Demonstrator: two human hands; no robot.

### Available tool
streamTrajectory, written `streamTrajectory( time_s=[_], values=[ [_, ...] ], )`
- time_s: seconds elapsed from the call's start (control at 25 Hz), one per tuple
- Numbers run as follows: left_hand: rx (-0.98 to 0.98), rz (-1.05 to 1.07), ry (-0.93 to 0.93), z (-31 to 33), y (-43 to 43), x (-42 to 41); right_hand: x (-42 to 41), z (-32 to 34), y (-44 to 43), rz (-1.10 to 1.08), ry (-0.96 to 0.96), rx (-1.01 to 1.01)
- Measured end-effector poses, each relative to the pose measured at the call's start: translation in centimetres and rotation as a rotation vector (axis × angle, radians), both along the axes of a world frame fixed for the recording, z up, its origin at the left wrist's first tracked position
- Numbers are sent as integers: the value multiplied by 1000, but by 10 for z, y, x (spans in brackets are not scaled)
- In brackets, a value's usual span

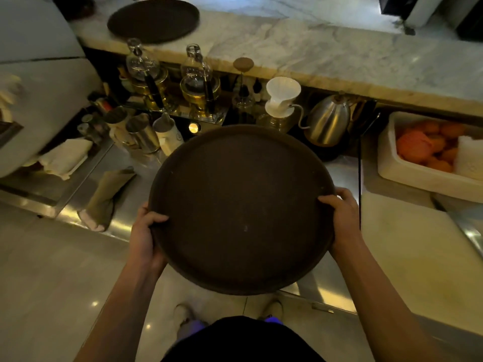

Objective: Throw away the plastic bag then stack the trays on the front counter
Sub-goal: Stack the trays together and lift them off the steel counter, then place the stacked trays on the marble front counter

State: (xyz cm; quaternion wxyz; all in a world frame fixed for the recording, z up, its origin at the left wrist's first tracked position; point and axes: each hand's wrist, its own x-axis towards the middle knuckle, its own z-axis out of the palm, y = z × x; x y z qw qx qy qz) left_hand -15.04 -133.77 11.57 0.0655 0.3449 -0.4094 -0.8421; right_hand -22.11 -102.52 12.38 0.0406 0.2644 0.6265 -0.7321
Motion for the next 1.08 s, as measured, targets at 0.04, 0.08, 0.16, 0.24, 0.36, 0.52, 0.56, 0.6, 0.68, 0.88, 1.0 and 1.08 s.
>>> streamTrajectory(
  time_s=[0.04,0.08,0.16,0.24,0.36,0.52,0.56,0.6,0.68,0.88,1.0,1.08],
  values=[
    [7,-7,42,6,-12,0,2,11,-12,-12,18,-12],
    [2,-21,76,12,-24,0,4,21,-24,-33,35,-27],
    [-30,-54,136,24,-54,-3,10,40,-53,-73,58,-45],
    [-60,-77,184,41,-96,0,17,56,-93,-113,75,-71],
    [-90,-105,247,67,-152,0,24,82,-146,-130,124,-102],
    [-154,-112,295,102,-219,2,31,108,-216,-117,178,-148],
    [-149,-105,304,106,-233,4,30,113,-230,-100,180,-149],
    [-144,-102,317,110,-247,5,29,118,-243,-80,177,-144],
    [-145,-113,339,115,-263,5,25,128,-261,-59,174,-131],
    [-171,-66,368,130,-291,-9,-4,146,-294,-25,168,-122],
    [-224,-56,381,145,-300,-29,-30,153,-305,8,171,-134],
    [-248,-73,397,161,-302,-45,-50,161,-310,37,189,-146]
  ],
)
